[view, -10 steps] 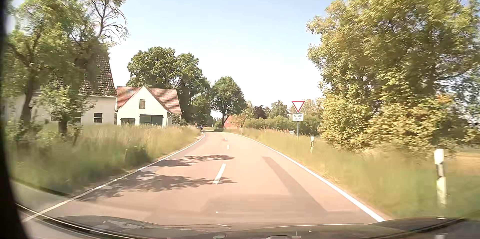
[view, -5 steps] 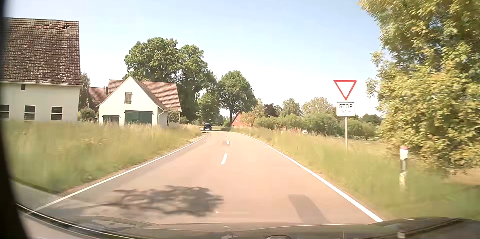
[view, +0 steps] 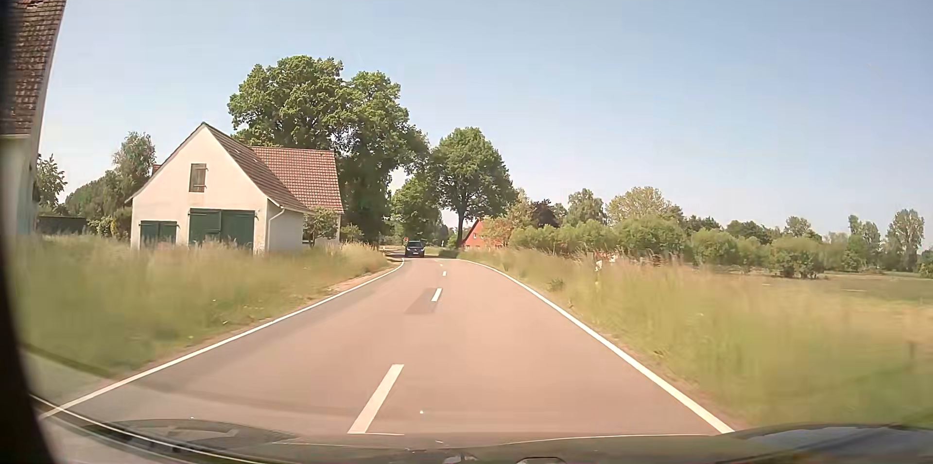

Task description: Follow the waypoints while adhering to traffic rules and regulations

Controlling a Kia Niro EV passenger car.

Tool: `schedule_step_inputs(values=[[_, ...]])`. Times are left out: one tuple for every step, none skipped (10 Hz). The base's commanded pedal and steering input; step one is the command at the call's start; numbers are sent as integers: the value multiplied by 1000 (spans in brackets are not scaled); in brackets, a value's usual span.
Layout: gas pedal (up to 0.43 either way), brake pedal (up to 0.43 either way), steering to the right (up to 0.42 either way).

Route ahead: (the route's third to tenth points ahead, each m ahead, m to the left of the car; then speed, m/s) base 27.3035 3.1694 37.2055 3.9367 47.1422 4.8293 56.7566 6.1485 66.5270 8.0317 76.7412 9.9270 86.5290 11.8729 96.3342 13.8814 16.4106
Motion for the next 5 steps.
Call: schedule_step_inputs(values=[[177,0,-15],[177,0,-14],[177,0,-14],[177,0,-14],[177,0,-14]])
